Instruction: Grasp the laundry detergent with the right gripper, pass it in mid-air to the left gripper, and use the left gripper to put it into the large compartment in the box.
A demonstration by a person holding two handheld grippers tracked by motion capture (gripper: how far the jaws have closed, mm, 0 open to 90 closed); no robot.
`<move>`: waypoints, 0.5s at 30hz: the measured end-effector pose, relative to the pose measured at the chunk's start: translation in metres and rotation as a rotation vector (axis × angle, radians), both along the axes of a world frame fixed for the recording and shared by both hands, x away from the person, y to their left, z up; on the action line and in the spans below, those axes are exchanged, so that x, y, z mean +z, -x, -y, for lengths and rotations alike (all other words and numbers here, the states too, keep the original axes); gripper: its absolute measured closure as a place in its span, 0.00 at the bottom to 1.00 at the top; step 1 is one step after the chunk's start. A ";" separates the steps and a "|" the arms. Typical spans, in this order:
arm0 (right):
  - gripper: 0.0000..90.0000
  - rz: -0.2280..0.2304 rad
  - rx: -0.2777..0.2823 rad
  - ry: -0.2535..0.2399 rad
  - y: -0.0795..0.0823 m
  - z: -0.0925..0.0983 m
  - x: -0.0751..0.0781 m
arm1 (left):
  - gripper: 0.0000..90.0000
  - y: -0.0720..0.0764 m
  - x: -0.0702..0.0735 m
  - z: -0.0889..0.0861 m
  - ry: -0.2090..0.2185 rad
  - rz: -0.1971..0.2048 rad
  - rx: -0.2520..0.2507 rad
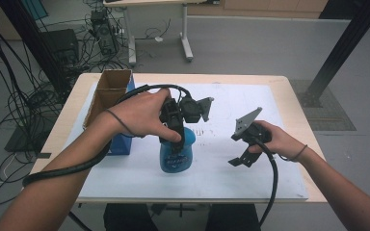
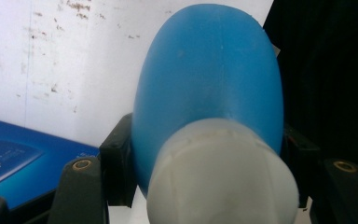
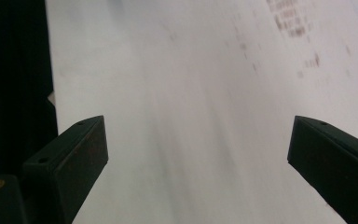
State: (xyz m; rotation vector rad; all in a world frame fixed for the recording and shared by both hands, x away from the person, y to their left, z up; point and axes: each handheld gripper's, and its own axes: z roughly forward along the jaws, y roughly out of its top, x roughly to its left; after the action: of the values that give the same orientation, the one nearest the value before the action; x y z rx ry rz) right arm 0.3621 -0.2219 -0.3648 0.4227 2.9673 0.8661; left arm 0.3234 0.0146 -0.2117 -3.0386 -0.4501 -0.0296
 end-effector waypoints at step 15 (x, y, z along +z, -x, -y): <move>0.13 -0.121 -0.261 0.321 -0.026 0.036 -0.005 | 0.41 -0.004 0.004 -0.007 -0.007 -0.004 0.032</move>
State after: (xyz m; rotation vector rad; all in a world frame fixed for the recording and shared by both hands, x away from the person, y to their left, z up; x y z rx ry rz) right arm 0.3881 -0.2576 -0.3695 0.8441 2.9835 0.3433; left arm 0.3276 0.0220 -0.2076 -3.0232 -0.4968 -0.0230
